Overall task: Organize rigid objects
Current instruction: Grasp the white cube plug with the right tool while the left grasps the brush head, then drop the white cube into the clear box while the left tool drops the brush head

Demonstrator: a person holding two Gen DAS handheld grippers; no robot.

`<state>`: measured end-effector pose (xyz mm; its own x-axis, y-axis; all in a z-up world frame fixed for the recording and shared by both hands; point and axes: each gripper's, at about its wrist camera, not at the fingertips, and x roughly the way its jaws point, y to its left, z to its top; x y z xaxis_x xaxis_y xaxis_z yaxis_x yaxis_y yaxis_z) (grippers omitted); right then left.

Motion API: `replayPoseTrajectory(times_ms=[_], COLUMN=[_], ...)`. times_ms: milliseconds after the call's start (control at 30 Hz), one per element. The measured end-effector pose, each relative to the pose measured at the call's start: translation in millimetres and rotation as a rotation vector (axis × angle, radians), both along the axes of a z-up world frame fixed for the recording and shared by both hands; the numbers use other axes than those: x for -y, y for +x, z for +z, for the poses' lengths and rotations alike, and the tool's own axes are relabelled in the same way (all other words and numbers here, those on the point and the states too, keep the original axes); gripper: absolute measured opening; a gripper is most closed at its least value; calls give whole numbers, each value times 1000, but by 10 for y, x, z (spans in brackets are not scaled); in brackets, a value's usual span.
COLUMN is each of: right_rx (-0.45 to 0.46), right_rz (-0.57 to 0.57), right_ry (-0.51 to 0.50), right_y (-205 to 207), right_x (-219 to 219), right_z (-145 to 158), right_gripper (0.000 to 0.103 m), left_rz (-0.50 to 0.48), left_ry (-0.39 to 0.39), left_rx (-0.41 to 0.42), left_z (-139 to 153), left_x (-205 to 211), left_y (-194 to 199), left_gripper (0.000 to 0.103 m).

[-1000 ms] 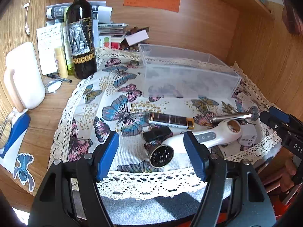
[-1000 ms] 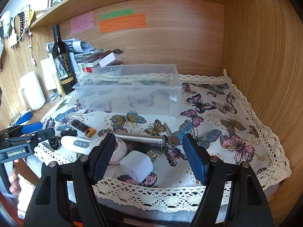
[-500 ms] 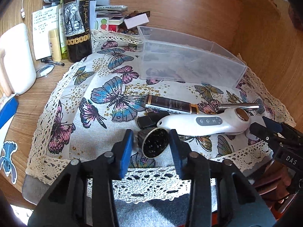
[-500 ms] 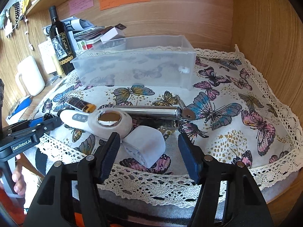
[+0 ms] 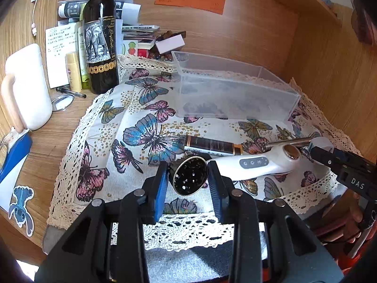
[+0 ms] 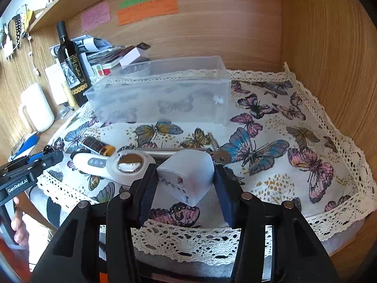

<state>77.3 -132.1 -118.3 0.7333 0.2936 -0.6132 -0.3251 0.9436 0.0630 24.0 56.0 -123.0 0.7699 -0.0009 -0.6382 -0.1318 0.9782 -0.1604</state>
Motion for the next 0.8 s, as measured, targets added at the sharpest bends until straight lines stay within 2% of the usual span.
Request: replayPoseTrajectory(times_ms=[133, 500, 633, 800], right_rx=[56, 227, 255, 255], right_rz=[-8, -25, -25, -15], right_ry=[12, -18, -27, -27], right_y=[20, 209, 334, 569], right_x=[38, -4, -45, -77], right_z=[188, 675, 786, 873], right_gripper=[45, 45, 45, 45], left_rz=[-9, -22, -33, -63], left_ry=[-27, -10, 1, 23], left_rx=[49, 177, 202, 187], left_z=[168, 660, 801, 908], left_x=[-56, -132, -122, -76], left_y=[43, 321, 496, 788], left_gripper=[33, 33, 33, 33])
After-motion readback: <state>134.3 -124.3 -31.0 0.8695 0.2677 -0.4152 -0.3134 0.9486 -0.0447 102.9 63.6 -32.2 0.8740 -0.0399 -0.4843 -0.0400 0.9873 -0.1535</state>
